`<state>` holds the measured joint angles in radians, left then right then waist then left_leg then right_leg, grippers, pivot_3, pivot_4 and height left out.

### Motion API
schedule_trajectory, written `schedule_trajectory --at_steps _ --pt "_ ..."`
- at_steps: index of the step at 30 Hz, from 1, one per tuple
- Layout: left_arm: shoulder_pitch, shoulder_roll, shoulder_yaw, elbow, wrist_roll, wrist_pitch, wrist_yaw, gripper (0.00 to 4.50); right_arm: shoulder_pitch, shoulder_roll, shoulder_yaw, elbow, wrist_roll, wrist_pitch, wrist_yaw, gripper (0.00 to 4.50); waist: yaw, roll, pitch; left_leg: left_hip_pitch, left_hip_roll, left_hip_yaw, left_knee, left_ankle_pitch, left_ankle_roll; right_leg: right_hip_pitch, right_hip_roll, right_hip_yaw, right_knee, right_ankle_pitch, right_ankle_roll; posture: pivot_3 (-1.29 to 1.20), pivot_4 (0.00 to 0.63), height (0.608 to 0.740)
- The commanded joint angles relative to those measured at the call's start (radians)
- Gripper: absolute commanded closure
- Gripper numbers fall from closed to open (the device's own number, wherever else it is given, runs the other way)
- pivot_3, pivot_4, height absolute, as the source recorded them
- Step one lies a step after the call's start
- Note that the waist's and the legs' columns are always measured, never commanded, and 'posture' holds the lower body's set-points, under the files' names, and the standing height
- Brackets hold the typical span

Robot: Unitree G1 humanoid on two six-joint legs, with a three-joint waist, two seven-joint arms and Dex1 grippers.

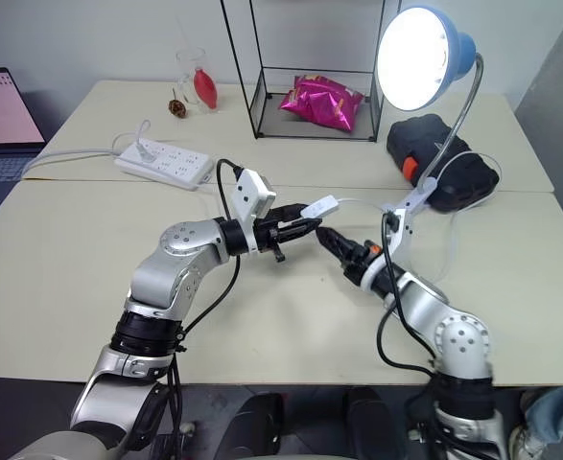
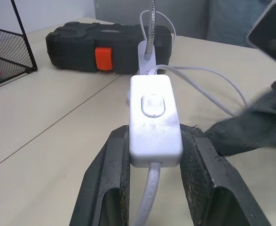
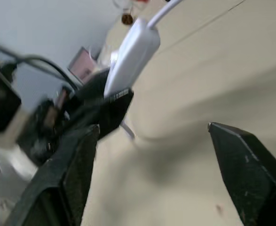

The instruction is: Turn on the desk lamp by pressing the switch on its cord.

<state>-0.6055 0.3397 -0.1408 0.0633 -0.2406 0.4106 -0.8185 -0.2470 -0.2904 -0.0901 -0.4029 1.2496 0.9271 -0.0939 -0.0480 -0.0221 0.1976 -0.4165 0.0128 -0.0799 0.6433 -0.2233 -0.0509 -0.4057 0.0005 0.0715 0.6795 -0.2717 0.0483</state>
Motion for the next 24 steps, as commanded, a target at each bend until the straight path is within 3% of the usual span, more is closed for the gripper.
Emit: schedule_trajectory --at_steps 1,6,10,16,18,19,24 --pt "0.023 0.027 -0.038 0.057 0.056 -0.086 -0.021 3.39 -0.01 -0.311 0.061 -0.218 -0.172 0.011 0.283 0.0 0.001 0.002 0.001 0.0 -0.001 0.001 0.0 0.0 0.0 0.0 -0.001 0.001 0.0 0.0 0.0 0.0 0.15 0.74" --pt "0.038 0.027 -0.074 0.146 0.101 -0.16 -0.04 3.39 -0.058 -0.59 0.105 -0.276 -0.351 -0.081 0.574 0.0 0.001 0.002 0.001 0.0 0.0 0.0 -0.001 0.0 0.0 0.0 0.0 0.0 -0.001 0.0 0.001 0.0 0.15 0.74" --pt "0.038 0.013 -0.088 0.211 0.128 -0.217 -0.039 3.39 -0.071 -0.67 0.106 -0.236 -0.439 -0.142 0.705 0.0 0.003 0.001 0.001 0.0 0.0 0.0 0.0 0.0 0.0 0.0 0.001 0.0 -0.001 0.0 0.001 0.0 0.15 0.74" --pt "0.042 0.005 -0.097 0.257 0.154 -0.249 -0.044 3.39 -0.062 -0.685 0.091 -0.18 -0.516 -0.194 0.804 0.0 0.007 0.0 0.001 0.0 0.0 0.001 0.0 0.0 0.0 0.0 -0.001 0.0 -0.001 0.0 0.001 0.0 0.15 0.74" --pt "0.043 0.005 -0.101 0.259 0.162 -0.255 -0.047 2.69 -0.053 -0.688 0.08 -0.164 -0.53 -0.205 0.83 0.0 0.009 0.0 0.001 0.0 0.0 0.001 0.0 0.0 0.0 0.0 -0.001 0.0 -0.001 0.0 0.001 0.0 0.15 0.74" --pt "0.043 0.004 -0.101 0.26 0.164 -0.255 -0.048 2.63 -0.048 -0.688 0.076 -0.156 -0.538 -0.211 0.842 0.0 0.01 0.0 0.001 0.0 0.0 0.001 0.0 0.0 0.0 0.0 -0.001 0.0 -0.001 0.0 0.001 0.0 0.15 0.74" --pt "0.05 0.0 -0.089 0.248 0.161 -0.254 -0.045 1.49 -0.046 -0.682 0.078 -0.131 -0.57 -0.228 0.89 0.0 0.014 0.0 0.001 0.0 0.0 0.001 0.001 0.0 0.0 0.0 -0.001 0.0 -0.001 0.0 0.001 0.0 0.15 0.74"
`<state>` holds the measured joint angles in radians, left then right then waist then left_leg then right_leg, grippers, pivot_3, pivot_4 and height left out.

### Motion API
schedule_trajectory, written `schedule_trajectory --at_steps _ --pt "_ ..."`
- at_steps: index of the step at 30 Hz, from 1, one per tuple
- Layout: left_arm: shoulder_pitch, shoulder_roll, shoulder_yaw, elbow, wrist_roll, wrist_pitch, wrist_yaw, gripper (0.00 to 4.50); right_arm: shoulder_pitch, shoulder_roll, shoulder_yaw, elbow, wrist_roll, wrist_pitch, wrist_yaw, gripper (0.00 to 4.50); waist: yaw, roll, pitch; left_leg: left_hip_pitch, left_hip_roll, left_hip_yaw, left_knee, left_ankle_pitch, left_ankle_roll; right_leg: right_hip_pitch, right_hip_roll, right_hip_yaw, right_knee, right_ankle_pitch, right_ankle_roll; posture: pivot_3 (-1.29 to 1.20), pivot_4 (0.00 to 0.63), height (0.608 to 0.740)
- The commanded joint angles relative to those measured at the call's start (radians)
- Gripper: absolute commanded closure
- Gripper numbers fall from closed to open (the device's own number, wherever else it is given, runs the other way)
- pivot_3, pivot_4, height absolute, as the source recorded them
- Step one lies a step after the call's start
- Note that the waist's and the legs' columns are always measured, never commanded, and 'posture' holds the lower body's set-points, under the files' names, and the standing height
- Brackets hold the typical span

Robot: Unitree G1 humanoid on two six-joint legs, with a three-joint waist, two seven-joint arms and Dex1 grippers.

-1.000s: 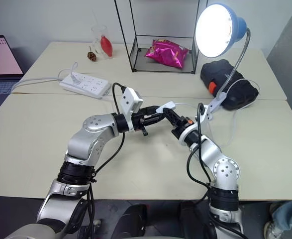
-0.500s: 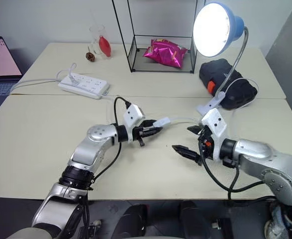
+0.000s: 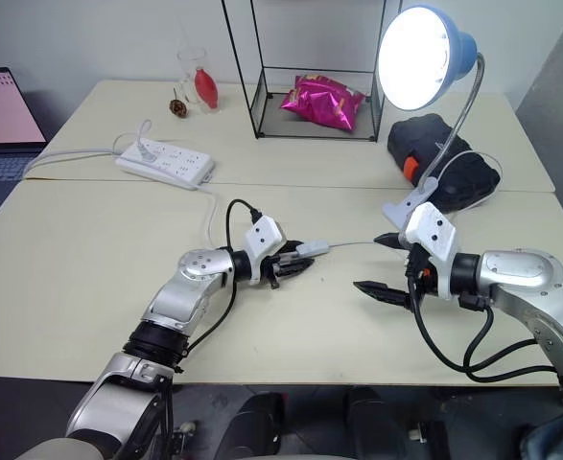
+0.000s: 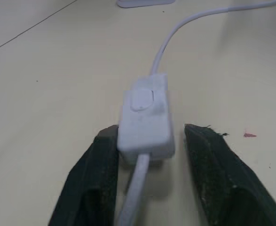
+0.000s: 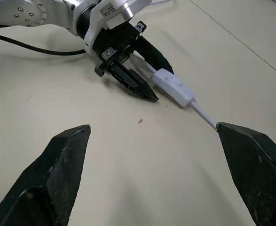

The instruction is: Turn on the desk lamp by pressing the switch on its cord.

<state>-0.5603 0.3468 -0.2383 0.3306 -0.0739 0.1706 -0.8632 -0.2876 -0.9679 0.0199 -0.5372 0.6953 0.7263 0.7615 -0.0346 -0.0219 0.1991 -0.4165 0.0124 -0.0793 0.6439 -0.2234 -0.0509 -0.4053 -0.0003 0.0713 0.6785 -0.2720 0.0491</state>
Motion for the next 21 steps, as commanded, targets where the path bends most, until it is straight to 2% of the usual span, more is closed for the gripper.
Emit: schedule_trajectory --at_steps 1,7,16,21 --pt "0.006 -0.007 0.01 -0.023 -0.007 -0.013 0.0 1.33 -0.008 -0.002 -0.031 0.008 -0.022 -0.029 0.043 0.0 0.001 0.0 0.0 0.0 0.0 0.0 0.0 0.0 0.0 0.0 0.0 0.0 0.0 0.0 0.0 0.0 0.15 0.74" --pt "0.036 0.016 0.048 -0.12 -0.041 0.021 -0.003 0.03 -0.022 0.005 -0.019 0.05 -0.059 -0.053 0.094 0.0 0.002 0.0 0.0 0.0 0.0 0.0 0.0 0.0 0.0 0.0 0.0 0.0 0.0 0.0 0.0 0.0 0.15 0.74" --pt "0.079 0.094 0.133 -0.333 -0.096 0.134 0.018 0.03 -0.049 0.027 -0.004 0.138 -0.133 -0.113 0.153 0.0 0.001 0.0 0.0 0.001 0.0 0.0 0.0 0.0 0.0 0.0 0.0 0.0 0.001 0.0 0.0 0.0 0.15 0.74" --pt "0.12 0.18 0.267 -0.5 -0.205 0.293 0.029 0.03 -0.076 0.057 -0.019 0.196 -0.181 -0.192 0.182 0.0 0.0 0.0 0.0 0.001 0.001 0.0 0.001 0.0 0.0 0.0 0.0 0.0 0.001 0.0 0.0 0.0 0.15 0.74"
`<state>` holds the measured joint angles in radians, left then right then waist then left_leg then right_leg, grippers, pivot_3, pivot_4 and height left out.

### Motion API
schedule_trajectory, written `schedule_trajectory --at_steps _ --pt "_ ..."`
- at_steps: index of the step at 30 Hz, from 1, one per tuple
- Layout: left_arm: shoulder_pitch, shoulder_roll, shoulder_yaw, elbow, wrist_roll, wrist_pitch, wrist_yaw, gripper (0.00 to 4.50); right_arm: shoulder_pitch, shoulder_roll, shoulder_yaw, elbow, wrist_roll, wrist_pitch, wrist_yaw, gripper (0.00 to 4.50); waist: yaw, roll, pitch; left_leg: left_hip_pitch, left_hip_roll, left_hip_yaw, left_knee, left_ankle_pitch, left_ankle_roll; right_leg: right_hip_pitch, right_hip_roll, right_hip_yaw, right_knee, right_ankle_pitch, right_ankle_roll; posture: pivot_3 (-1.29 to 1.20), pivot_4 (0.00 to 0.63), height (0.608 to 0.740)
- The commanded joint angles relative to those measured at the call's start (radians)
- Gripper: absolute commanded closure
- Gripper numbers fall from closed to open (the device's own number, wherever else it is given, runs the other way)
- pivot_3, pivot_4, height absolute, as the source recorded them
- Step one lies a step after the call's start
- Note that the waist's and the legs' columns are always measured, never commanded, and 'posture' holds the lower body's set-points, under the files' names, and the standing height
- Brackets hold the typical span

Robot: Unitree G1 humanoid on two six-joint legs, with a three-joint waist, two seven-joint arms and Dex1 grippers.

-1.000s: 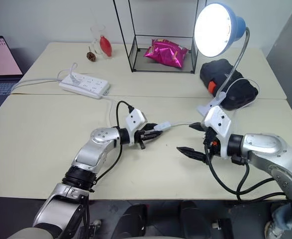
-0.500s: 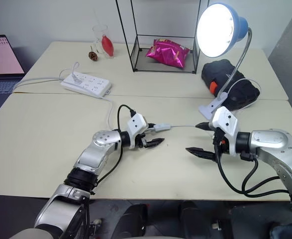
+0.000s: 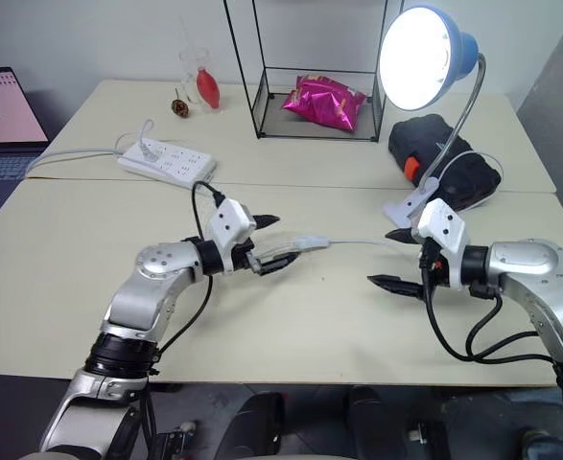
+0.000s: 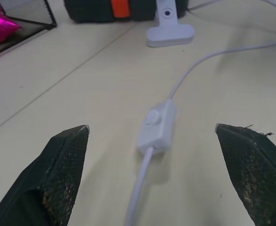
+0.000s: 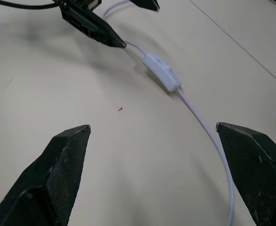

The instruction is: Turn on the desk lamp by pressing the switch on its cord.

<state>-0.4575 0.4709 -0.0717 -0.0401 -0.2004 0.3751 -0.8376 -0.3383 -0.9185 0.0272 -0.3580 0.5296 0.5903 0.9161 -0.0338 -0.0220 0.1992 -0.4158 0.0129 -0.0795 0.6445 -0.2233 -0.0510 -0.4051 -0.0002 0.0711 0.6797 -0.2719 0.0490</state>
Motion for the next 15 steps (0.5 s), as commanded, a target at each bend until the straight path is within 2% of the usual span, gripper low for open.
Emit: schedule_trajectory --at_steps 1,9,15 --pt "0.032 0.084 0.135 -0.168 -0.109 0.134 0.002 0.03 -0.029 0.013 -0.037 0.027 -0.013 -0.069 0.037 0.0 -0.002 0.0 0.0 0.0 0.0 0.0 0.0 0.0 0.0 0.0 0.0 0.0 0.0 0.0 0.0 0.0 0.15 0.74" --pt "0.189 0.288 0.311 -0.344 -0.208 0.236 -0.043 0.03 -0.025 0.017 -0.1 0.096 -0.01 -0.168 0.119 0.0 0.001 0.0 0.0 0.0 0.0 0.0 0.0 0.0 0.0 0.0 -0.001 0.0 0.0 0.0 0.0 0.0 0.15 0.74" --pt "0.253 0.32 0.376 -0.37 -0.251 0.243 -0.035 0.03 -0.03 0.009 -0.107 0.139 -0.026 -0.196 0.164 0.0 0.004 0.0 0.0 0.001 0.0 0.001 0.0 0.0 0.0 0.0 -0.001 0.0 0.0 0.0 0.0 0.0 0.15 0.74"
